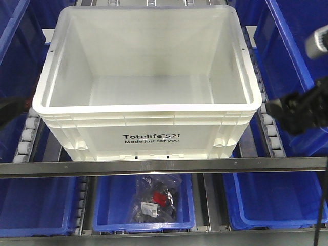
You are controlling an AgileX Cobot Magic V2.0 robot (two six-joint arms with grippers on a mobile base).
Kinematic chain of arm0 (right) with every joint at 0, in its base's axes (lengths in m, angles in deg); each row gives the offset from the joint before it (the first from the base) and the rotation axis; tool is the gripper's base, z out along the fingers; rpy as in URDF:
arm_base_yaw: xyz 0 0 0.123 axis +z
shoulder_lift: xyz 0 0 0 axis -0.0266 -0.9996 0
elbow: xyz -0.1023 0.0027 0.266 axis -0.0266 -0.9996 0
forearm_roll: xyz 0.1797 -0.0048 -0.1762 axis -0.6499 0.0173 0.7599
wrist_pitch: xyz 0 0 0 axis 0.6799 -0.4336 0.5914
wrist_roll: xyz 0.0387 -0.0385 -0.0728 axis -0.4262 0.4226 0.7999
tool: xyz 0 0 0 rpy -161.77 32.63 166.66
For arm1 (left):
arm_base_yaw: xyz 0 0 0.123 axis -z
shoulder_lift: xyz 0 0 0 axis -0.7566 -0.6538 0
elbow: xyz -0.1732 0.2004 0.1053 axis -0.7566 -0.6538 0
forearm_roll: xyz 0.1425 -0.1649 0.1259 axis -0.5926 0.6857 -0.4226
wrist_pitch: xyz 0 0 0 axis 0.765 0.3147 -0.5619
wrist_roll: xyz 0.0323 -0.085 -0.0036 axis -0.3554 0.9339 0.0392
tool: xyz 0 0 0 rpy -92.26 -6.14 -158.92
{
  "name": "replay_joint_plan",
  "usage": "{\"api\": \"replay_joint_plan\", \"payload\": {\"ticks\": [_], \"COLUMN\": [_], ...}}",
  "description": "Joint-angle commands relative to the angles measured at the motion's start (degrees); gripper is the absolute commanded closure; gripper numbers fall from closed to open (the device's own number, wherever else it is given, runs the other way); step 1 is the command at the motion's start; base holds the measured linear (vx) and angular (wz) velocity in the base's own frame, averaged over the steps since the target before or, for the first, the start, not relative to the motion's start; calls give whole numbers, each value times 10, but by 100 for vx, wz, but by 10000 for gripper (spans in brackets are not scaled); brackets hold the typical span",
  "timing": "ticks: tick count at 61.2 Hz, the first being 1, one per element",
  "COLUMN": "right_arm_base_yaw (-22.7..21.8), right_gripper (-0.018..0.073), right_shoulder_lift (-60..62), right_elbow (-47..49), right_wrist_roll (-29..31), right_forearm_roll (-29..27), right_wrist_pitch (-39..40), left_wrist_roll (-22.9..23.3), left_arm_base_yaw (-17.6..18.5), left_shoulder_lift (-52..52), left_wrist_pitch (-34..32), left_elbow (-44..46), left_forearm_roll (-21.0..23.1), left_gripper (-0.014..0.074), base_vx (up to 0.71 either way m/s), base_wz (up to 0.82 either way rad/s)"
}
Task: Move bin from left to right shelf
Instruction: 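Lower both grippers onto the side rims of the white tote, then close both grippers on the white tote's side rims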
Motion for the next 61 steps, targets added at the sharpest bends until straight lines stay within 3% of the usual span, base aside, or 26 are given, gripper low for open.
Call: {"api": "replay_joint_plan", "payload": {"ticks": [1, 14, 20, 43, 52, 61], "right_arm_base_yaw": [4, 2, 2, -1, -24, -37], "right_gripper": [-60, -52, -50, -34, -34, -34], "right_shoulder_lift": [-44, -187, -247, -398, -420, -423], "right_elbow": [63, 188, 236, 376, 402, 404], "right_wrist_roll": [-46, -124, -140, -187, -186, -159], "right_forearm_roll": [30, 29, 29, 80, 45, 19], "right_wrist_pitch": [11, -46, -61, -137, -141, -147], "left_wrist_roll": [36, 158, 194, 209, 251, 250], "left_arm_base_yaw": [4, 4, 4, 4, 0, 0], "left_shoulder_lift": [-60, -203, -249, -372, -412, -437], "left_wrist_pitch": [-31, 13, 33, 48, 58, 87], "left_elbow": [53, 160, 197, 289, 324, 344], "left_forearm_roll": [-25, -106, -126, -127, -135, -127], "left_gripper": [-9, 6, 7, 8, 8, 8], "base_vx": [0, 0, 0, 0, 0, 0], "base_wz": [0, 0, 0, 0, 0, 0]}}
